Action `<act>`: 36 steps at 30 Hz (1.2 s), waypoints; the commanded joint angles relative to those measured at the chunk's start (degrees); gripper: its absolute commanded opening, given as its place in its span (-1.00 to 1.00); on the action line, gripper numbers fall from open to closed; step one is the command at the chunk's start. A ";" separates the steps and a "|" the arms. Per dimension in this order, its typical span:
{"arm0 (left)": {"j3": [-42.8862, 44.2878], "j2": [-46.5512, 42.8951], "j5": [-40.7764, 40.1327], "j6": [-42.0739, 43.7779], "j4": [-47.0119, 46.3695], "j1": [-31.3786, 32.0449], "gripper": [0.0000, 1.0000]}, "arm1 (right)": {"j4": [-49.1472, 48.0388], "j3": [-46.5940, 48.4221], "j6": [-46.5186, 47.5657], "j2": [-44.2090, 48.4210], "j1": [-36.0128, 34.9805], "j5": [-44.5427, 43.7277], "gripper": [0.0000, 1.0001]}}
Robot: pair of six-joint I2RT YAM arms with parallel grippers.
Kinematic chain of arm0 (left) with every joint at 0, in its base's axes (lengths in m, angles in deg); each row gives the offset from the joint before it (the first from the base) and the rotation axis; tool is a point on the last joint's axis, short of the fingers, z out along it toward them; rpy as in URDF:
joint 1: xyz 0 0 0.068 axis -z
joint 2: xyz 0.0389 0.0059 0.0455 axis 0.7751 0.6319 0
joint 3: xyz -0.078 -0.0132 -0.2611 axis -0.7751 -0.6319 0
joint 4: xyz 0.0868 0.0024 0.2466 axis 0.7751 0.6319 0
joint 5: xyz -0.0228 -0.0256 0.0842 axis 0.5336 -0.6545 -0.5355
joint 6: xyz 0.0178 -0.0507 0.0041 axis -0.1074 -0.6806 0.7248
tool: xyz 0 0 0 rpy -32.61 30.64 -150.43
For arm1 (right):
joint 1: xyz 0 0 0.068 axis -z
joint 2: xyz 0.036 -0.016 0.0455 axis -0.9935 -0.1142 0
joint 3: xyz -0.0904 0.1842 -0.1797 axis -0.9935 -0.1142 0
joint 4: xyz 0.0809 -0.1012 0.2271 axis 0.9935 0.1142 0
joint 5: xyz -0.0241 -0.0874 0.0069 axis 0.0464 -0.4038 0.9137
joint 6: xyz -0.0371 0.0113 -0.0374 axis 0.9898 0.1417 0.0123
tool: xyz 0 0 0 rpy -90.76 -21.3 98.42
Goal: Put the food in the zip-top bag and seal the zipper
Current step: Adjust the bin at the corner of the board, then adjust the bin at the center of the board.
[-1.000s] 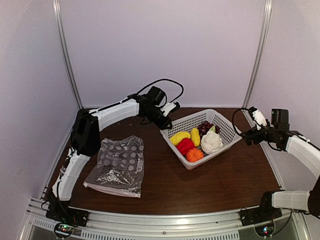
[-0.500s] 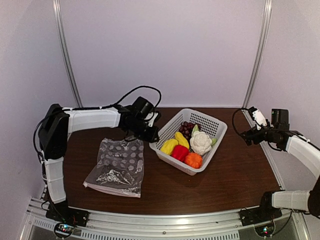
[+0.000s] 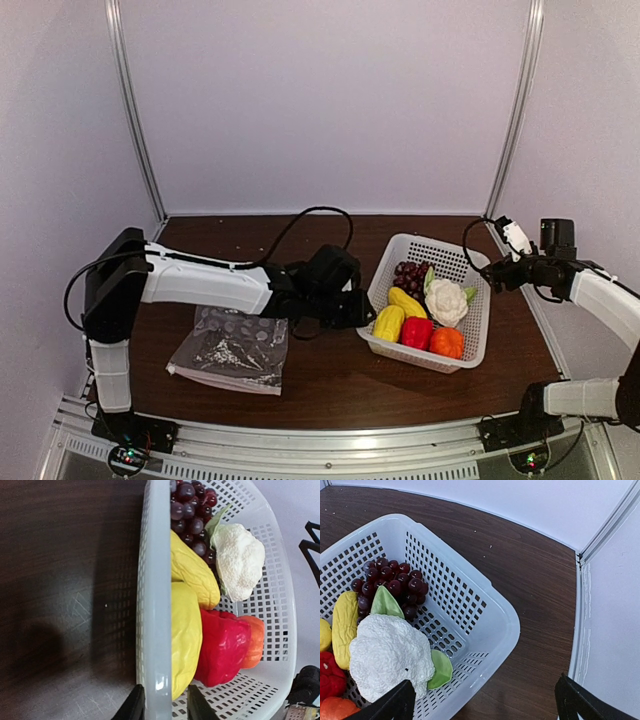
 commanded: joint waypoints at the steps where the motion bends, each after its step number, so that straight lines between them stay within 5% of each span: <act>1: 3.07 -0.73 -0.48 -0.36 -1.48 -0.17 -0.21 | 0.77 1.22 -0.36 1.23 0.43 0.29 0.97; 6: 3.39 -8.12 -1.70 18.06 8.07 -0.19 0.17 | 1.47 1.28 1.45 3.60 0.43 4.27 0.96; 11: -4.52 -22.23 -6.28 41.59 19.70 -0.19 0.21 | 6.90 3.91 4.06 6.79 0.19 13.56 0.95; 14: -7.85 -28.72 -8.35 50.58 31.23 0.36 0.40 | 7.47 4.75 2.75 7.53 -0.98 17.04 0.89; 18: -10.95 -34.17 -13.30 54.69 42.04 1.52 0.30 | 14.20 8.86 7.49 7.61 -7.00 17.25 0.80; 24: -16.08 -41.78 -13.21 61.24 47.39 3.49 0.25 | 31.59 15.99 17.42 5.79 -24.95 14.94 0.65; 36: -22.44 -40.12 -18.33 70.97 52.08 4.14 0.17 | 37.38 12.88 19.94 -2.55 -46.60 4.07 0.46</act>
